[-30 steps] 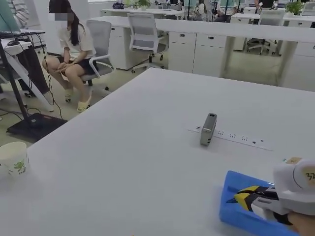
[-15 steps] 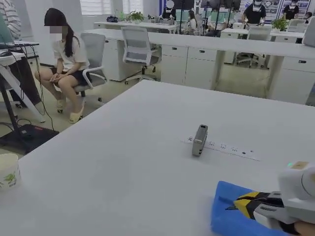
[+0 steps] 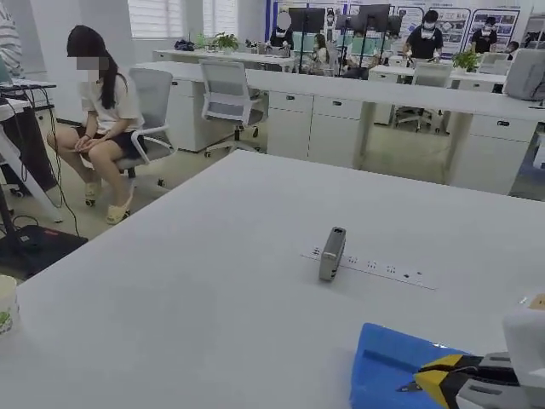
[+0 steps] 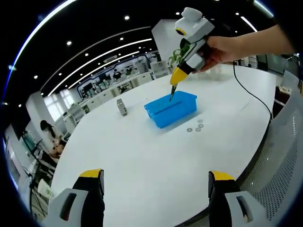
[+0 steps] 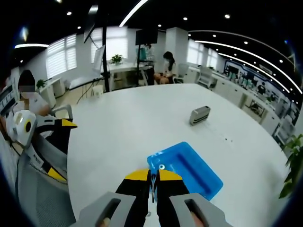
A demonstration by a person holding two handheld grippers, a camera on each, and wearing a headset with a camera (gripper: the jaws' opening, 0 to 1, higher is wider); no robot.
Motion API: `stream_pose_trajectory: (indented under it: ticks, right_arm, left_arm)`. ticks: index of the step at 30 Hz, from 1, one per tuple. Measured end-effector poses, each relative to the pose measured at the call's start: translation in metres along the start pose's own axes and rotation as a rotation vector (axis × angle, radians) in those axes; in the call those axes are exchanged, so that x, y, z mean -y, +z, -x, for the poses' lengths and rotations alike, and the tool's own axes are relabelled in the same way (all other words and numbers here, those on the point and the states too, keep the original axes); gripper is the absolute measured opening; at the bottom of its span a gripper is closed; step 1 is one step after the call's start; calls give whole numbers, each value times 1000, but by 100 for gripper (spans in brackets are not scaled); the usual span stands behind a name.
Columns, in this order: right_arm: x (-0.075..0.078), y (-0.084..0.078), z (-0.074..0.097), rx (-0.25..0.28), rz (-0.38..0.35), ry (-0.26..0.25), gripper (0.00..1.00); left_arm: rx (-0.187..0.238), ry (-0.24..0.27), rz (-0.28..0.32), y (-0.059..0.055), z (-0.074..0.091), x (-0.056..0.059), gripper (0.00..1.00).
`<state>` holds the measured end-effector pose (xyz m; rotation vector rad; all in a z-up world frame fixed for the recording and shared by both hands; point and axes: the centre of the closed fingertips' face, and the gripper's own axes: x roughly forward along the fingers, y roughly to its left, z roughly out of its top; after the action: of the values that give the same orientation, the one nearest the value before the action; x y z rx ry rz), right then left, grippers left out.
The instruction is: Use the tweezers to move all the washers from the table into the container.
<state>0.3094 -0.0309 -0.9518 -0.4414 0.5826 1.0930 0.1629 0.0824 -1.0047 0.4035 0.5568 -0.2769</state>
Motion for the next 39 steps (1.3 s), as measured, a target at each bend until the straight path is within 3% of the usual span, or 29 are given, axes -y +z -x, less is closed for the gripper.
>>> stream_pose_trajectory:
  ticks: [9, 15, 21, 27, 34, 35, 39]
  right_arm:
    - [-15, -32, 16, -68, -36, -3, 0]
    - [-31, -59, 24, -148, -43, 17, 0]
    - [-46, -78, 27, -195, -60, 31, 0]
    - [-60, -103, 26, -277, -79, 62, 0]
    - [-65, -119, 22, -327, -78, 61, 1]
    - [-65, -116, 21, -307, -82, 59, 1]
    - [-63, -114, 18, -317, -89, 58, 1]
  left_arm:
    - [2, -1, -6, 0, 0, 0, 93]
    - [7, 2, -6, 1, 1, 0, 93]
    - [7, 10, -8, 1, 1, -2, 93]
    - [10, 23, 1, 2, 1, -4, 91]
    - [6, 16, -11, 1, 1, -2, 91]
    - [5, 16, -12, 1, 1, -2, 90]
    - [-2, 16, -16, -1, 1, -2, 90]
